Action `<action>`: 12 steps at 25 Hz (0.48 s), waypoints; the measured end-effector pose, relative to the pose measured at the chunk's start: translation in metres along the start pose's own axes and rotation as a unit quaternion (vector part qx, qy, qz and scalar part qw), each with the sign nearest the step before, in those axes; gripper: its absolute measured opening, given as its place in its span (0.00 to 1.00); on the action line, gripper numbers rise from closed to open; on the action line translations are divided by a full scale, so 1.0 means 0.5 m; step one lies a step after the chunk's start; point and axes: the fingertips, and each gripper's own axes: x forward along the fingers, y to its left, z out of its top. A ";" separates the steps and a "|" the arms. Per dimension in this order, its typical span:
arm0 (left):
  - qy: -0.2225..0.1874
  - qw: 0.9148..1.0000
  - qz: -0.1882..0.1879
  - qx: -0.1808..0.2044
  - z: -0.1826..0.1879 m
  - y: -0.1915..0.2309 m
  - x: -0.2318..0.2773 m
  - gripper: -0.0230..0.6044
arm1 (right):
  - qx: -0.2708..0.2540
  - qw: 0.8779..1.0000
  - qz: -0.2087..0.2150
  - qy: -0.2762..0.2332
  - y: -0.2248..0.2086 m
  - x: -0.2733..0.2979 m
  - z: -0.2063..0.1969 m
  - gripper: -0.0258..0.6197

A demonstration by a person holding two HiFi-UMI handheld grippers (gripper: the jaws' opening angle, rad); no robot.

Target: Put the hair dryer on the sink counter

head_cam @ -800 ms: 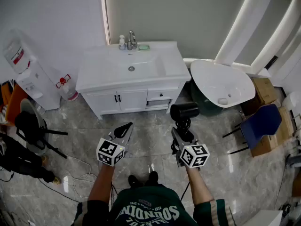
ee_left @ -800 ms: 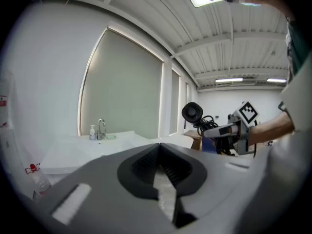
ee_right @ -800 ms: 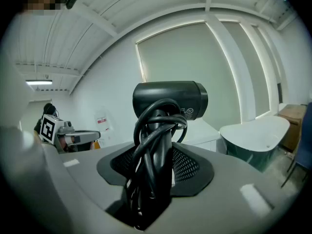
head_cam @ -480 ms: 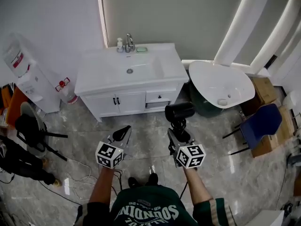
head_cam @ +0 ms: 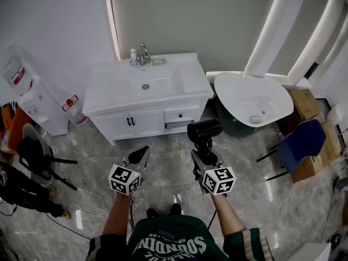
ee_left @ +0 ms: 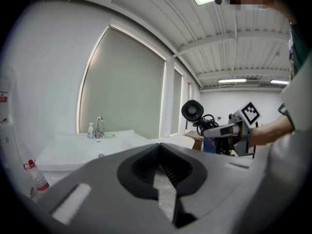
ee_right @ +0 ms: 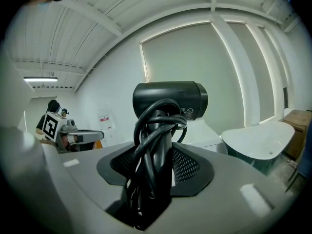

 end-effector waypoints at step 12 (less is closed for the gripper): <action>0.002 1.000 0.009 -0.008 -0.006 -0.048 0.074 0.12 | -0.002 1.000 0.021 0.010 -0.075 0.000 -0.010 0.34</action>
